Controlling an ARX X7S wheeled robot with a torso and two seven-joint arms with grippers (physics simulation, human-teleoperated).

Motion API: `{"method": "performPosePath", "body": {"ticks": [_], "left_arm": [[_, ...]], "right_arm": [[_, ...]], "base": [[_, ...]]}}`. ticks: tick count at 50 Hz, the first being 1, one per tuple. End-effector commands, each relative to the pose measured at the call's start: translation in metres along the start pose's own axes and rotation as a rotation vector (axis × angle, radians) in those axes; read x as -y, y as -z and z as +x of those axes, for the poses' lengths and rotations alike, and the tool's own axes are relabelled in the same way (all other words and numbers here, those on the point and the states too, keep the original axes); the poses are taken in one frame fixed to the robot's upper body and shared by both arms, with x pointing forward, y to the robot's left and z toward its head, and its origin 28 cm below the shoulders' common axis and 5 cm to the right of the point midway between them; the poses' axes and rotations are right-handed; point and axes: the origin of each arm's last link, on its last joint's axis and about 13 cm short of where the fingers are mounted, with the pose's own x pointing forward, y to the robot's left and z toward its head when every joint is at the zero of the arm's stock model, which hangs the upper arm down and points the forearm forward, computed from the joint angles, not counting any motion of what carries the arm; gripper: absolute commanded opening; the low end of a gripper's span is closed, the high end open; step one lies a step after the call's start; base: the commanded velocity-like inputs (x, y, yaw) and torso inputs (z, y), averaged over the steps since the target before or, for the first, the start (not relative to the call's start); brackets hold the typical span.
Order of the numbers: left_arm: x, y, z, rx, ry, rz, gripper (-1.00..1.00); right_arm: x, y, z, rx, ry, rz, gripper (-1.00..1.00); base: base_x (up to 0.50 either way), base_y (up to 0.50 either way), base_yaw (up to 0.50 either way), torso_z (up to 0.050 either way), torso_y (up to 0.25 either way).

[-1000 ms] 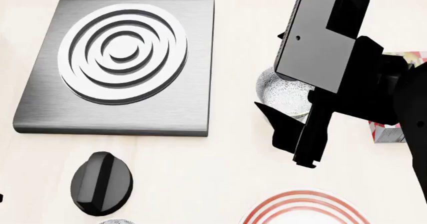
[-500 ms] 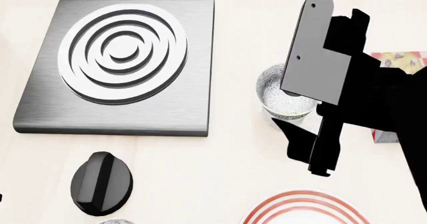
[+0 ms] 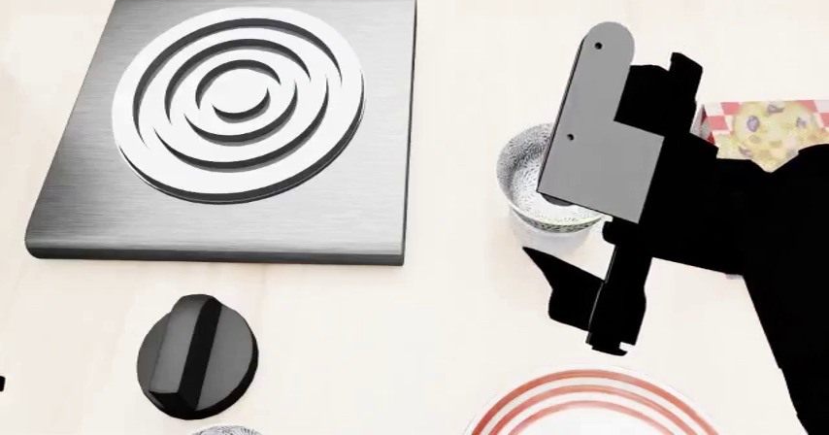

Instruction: Pick the akita bowl on the ramekin and place it on the plate.

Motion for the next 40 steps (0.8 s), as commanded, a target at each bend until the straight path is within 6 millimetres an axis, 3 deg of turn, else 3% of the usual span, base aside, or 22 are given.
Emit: {"method": "performPosePath", "body": {"ticks": [1,33,40], "left_arm": [[0.000,0.000,0.000,-0.002,-0.001,-0.002,1.00],[0.000,0.003,0.001,-0.010,0.000,-0.001,1.00],[0.000,0.003,0.001,-0.008,-0.003,-0.001,1.00]], "right_arm": [[-0.005,0.009,0.009,-0.023,-0.013,0.022,1.00],[0.005,0.015,0.024,-0.064,0.009,0.014,1.00],[-0.001,0.020,0.033,-0.062,0.006,0.018,1.00]], "base": [[0.00,0.00,0.00,0.000,0.000],[0.00,0.00,0.00,0.000,0.000],[0.00,0.00,0.00,0.000,0.000]]}}
